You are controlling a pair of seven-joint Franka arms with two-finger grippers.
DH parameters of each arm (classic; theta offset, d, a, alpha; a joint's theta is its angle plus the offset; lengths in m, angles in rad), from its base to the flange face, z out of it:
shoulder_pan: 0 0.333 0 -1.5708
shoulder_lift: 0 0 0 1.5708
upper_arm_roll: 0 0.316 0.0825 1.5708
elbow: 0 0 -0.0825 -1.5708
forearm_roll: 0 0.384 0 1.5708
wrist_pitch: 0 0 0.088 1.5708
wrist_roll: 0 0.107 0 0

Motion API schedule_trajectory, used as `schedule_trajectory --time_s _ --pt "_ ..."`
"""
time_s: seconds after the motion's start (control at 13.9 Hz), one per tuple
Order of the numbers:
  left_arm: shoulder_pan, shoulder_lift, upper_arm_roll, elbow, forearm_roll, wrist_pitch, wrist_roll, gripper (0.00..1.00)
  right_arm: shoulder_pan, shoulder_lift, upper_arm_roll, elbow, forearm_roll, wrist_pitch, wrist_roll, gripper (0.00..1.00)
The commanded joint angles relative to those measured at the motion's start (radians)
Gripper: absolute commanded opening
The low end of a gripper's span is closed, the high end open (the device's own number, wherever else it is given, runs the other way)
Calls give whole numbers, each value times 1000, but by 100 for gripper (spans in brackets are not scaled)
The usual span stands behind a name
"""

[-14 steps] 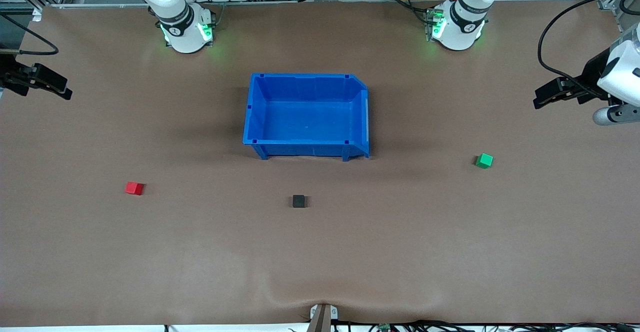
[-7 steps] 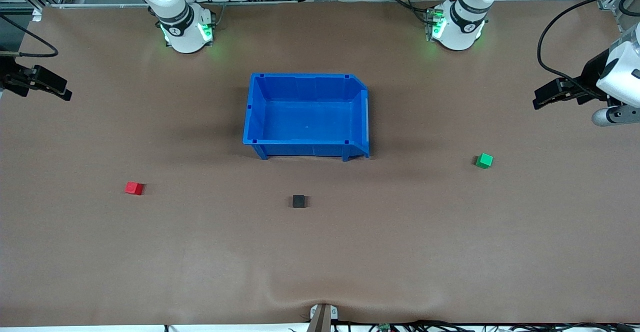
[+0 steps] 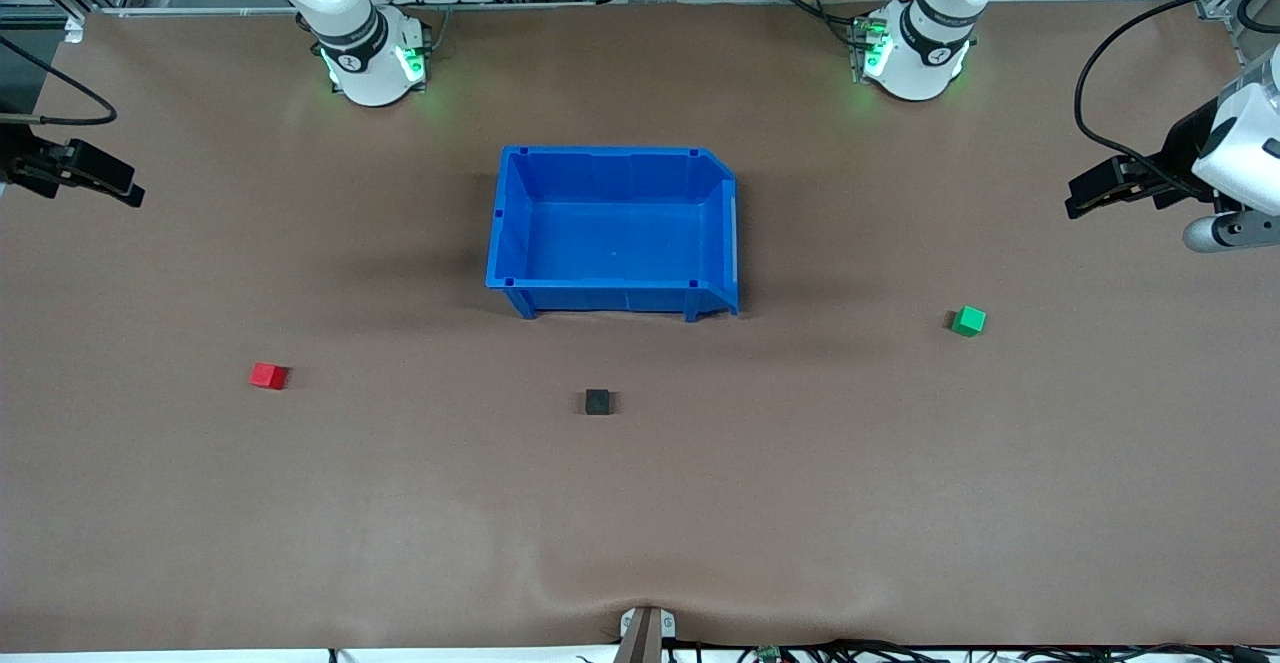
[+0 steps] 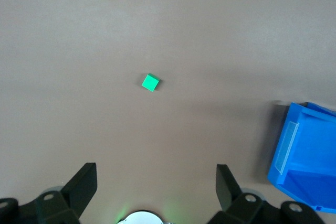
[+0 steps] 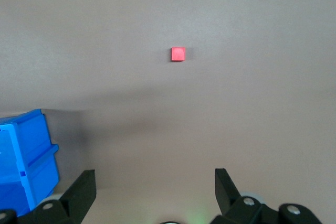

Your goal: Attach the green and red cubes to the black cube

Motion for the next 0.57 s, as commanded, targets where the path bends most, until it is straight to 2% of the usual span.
schedule_trajectory --time_s 0.0,0.5 --pt "-2 26 1 17 14 -13 23 100 -12 -2 10 -2 -5 -3 1 100" --pt "-1 68 1 19 14 -13 18 100 -12 24 10 0 -5 -3 -5 100"
